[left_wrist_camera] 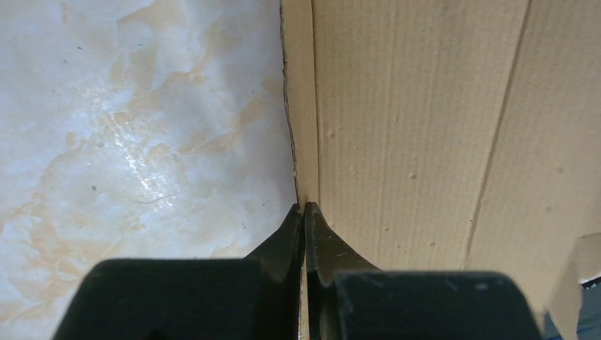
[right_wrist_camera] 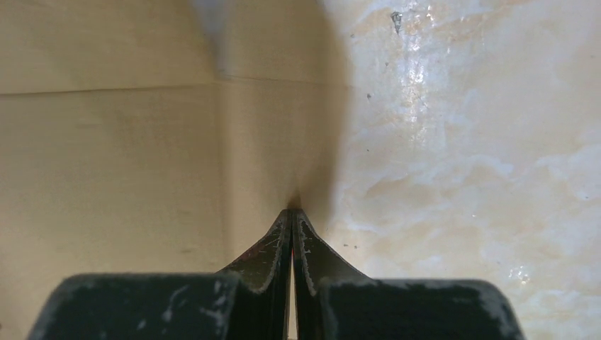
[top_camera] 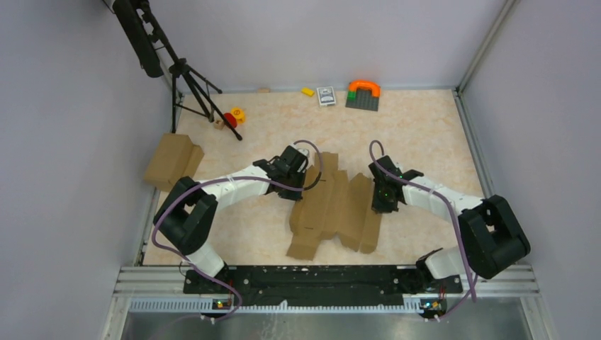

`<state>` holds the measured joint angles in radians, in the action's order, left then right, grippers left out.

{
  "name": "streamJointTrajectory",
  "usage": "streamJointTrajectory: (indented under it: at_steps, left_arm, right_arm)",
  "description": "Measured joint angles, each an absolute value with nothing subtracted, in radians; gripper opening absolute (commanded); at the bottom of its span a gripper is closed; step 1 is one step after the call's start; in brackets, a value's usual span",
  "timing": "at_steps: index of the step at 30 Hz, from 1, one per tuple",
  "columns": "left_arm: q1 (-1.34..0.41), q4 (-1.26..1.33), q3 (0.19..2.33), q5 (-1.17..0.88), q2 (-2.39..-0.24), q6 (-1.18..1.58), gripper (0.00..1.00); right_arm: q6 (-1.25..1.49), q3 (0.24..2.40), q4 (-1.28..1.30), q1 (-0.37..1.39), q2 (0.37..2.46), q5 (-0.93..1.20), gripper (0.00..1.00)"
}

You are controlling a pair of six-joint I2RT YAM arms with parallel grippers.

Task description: Fold the paper box

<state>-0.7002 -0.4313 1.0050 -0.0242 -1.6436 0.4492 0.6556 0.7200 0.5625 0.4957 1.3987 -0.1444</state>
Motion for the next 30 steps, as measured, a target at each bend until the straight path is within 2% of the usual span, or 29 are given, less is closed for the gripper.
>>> streamJointTrajectory:
  at_steps: [10,12,14,17,19,21,25,30]
  left_arm:
    - [-0.701,-0.455,1.013,0.036,-1.642,0.461,0.00]
    - [-0.701,-0.456,1.013,0.036,-1.640,0.462,0.07]
    - [-0.701,-0.456,1.013,0.036,-1.638,0.461,0.19]
    - [-0.701,-0.458,1.011,0.038,-1.638,0.458,0.31]
    - [-0.699,-0.458,1.010,0.038,-1.638,0.459,0.33]
    - [-0.692,-0.456,1.003,0.031,-1.638,0.460,0.32]
    - [-0.673,-0.455,0.992,-0.008,-1.637,0.458,0.22]
    - [-0.661,-0.451,0.993,-0.046,-1.637,0.441,0.09]
  right_arm:
    - [0.646,0.728,0.617,0.496,1.336,-0.214,0.00]
    - [0.640,0.730,0.618,0.496,1.335,-0.215,0.03]
    - [0.633,0.729,0.617,0.496,1.335,-0.205,0.05]
    - [0.624,0.729,0.614,0.496,1.335,-0.187,0.16]
    - [0.618,0.729,0.610,0.496,1.335,-0.172,0.31]
    - [0.607,0.728,0.599,0.496,1.329,-0.148,0.41]
    - [0.578,0.728,0.557,0.496,1.284,-0.092,0.46]
    - [0.510,0.783,0.501,0.495,1.270,-0.012,0.59]
